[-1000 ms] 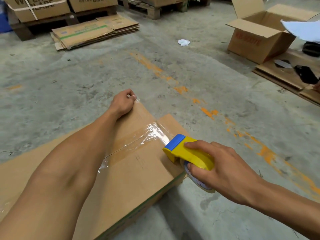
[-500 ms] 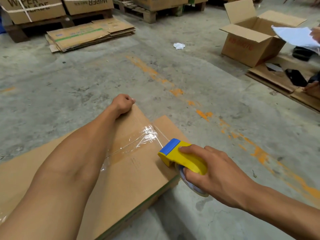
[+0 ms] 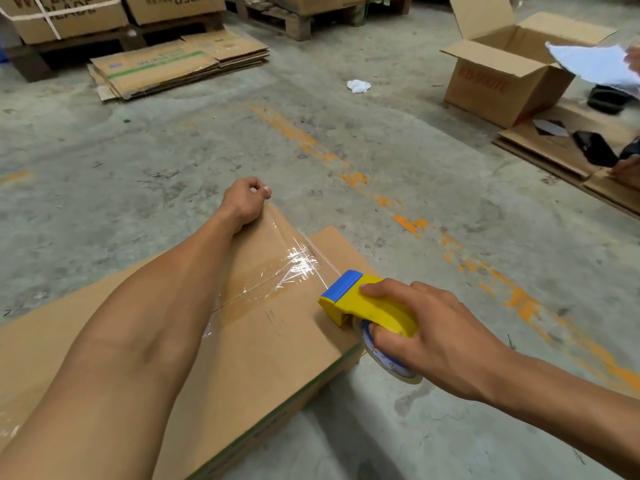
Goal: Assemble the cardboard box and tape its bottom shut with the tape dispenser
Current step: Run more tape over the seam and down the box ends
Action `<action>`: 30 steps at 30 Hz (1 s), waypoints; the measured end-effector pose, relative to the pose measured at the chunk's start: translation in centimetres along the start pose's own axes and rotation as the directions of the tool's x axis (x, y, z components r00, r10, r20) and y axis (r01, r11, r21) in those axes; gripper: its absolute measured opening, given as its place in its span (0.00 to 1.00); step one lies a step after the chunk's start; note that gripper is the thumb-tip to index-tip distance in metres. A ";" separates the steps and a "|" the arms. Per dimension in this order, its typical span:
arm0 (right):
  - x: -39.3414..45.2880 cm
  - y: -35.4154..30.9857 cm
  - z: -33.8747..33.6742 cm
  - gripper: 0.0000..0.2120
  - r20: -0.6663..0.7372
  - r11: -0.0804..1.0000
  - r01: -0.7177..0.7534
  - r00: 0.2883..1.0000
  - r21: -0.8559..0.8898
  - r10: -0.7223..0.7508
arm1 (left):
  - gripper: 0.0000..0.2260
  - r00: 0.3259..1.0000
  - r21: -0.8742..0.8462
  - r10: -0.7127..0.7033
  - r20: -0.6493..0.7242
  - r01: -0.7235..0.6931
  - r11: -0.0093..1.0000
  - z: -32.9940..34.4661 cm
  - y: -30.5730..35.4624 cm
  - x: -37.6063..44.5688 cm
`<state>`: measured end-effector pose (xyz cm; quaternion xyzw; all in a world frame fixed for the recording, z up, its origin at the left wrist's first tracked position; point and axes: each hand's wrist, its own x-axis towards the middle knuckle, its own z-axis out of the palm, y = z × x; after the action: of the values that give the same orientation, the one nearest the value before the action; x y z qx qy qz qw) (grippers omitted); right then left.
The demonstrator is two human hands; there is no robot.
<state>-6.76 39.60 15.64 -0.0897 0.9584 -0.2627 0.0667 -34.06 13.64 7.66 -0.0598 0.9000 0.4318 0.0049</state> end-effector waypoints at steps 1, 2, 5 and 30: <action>0.0 0.0 0.0 0.27 -0.003 1.000 -0.002 1.000 0.006 0.002 | 0.09 1.000 -0.009 0.004 -0.005 -0.004 1.000 0.1 0.0 0.0; 0.0 0.1 0.0 0.28 -0.005 1.000 -0.005 1.000 0.011 0.005 | 0.09 1.000 -0.009 0.006 -0.007 -0.006 1.000 0.1 0.0 0.0; 0.1 0.2 0.1 0.28 -0.010 1.000 -0.008 1.000 0.002 0.008 | 0.09 1.000 0.013 0.004 0.001 -0.004 1.000 0.3 -0.3 0.2; 0.7 0.1 0.1 0.22 -0.014 0.998 -0.049 0.999 -0.027 0.048 | 0.31 0.826 0.543 0.383 0.413 -0.561 0.624 2.1 0.3 -16.5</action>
<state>-7.40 39.51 15.49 -0.0656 0.9642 -0.2484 0.0653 -17.77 17.15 7.57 0.2426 0.9660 0.0854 0.0275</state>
